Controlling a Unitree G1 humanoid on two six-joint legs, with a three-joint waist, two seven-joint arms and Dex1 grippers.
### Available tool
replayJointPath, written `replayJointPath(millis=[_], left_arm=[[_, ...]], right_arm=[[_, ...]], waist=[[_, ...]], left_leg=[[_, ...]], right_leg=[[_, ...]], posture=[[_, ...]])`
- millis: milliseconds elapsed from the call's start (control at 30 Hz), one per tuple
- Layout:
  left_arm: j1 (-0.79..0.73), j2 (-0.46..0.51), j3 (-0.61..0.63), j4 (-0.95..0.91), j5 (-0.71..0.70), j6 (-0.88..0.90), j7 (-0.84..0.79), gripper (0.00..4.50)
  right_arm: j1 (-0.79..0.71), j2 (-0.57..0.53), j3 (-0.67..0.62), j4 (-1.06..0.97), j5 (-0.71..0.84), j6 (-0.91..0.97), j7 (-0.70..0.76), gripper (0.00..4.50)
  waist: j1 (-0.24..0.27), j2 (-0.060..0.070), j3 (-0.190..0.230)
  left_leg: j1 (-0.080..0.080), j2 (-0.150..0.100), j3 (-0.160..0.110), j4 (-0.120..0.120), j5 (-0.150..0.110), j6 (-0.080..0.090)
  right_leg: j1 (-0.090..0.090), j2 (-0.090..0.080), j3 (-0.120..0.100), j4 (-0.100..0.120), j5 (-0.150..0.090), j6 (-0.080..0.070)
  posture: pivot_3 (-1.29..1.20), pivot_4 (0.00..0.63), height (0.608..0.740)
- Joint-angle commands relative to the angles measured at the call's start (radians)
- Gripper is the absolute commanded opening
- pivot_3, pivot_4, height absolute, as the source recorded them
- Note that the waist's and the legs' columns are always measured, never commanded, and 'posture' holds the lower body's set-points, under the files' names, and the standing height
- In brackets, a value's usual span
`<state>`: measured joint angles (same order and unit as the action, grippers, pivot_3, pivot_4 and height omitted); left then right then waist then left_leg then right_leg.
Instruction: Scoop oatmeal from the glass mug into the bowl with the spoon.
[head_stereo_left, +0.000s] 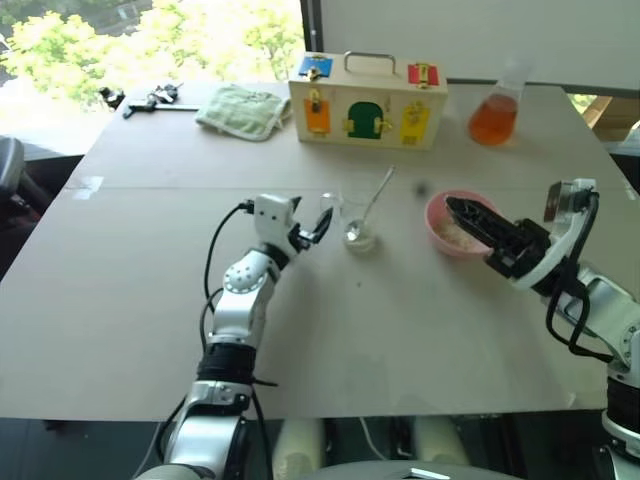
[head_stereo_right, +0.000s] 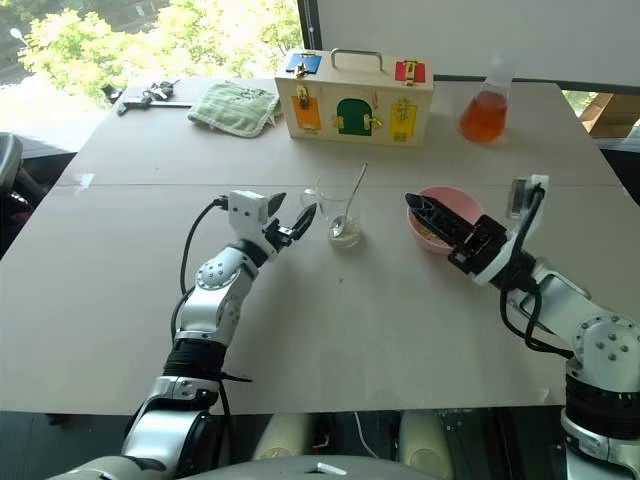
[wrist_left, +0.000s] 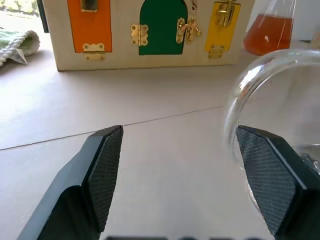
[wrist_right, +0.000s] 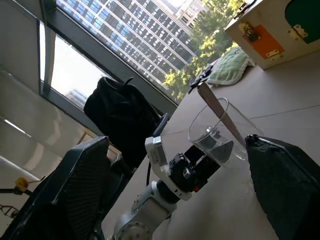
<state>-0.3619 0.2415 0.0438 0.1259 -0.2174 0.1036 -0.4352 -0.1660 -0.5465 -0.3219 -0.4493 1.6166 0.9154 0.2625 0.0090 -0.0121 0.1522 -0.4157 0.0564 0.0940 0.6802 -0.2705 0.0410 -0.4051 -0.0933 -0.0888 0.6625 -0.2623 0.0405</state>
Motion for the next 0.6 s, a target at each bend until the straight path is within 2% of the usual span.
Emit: replayJointPath(millis=[33,167,233,300,400,600], left_arm=[[0.092,0.061,0.023,-0.239,-0.052,0.076,-0.037,3.82],[0.297,0.133,0.057,-0.463,-0.12,0.2,-0.059,3.82],[0.429,0.146,0.073,-0.519,-0.142,0.222,-0.068,3.82],[0.609,0.169,0.077,-0.549,-0.104,0.182,-0.087,3.82],[0.769,0.18,0.082,-0.598,-0.084,0.138,-0.096,3.82],[0.849,0.178,0.058,-0.635,-0.041,0.081,-0.077,3.82]], right_arm=[[0.099,-0.074,0.038,-0.137,-0.124,0.007,0.154,4.5],[0.268,-0.146,0.192,-0.221,-0.522,-0.144,0.291,4.5],[0.342,-0.14,0.261,-0.2,-0.713,-0.296,0.367,4.5],[0.393,-0.126,0.316,-0.121,-0.89,-0.456,0.411,4.5],[0.427,-0.071,0.313,-0.011,-0.992,-0.591,0.435,4.5],[0.443,-0.035,0.296,0.148,-1.128,-0.792,0.515,4.5]], waist=[[0.001,0.0,0.0],[0.001,0.0,0.0],[0.001,0.0,-0.001],[0.0,0.0,-0.001],[0.002,-0.001,-0.002],[0.007,0.003,-0.004]], left_leg=[[0.0,0.001,0.0,0.0,0.0,0.0],[0.001,0.001,-0.001,0.0,-0.002,0.003],[0.001,0.001,-0.001,0.0,-0.002,0.003],[0.002,0.001,-0.001,0.0,-0.001,0.0],[0.003,0.001,-0.001,0.0,-0.001,0.0],[0.004,0.002,-0.003,0.002,-0.003,0.005]], right_leg=[[0.0,0.0,0.0,0.0,0.0,0.0],[0.0,0.0,0.0,0.0,0.0,0.0],[0.001,-0.001,0.001,0.0,0.0,0.0],[0.001,-0.001,0.001,0.0,0.0,0.001],[0.002,0.0,0.001,-0.001,-0.001,0.0],[0.002,-0.001,0.0,0.0,-0.004,-0.002]], posture=[[0.0,0.15,0.74],[0.0,0.15,0.74],[0.0,0.15,0.74],[0.0,0.15,0.74],[0.0,0.15,0.74],[0.0,0.15,0.74]])
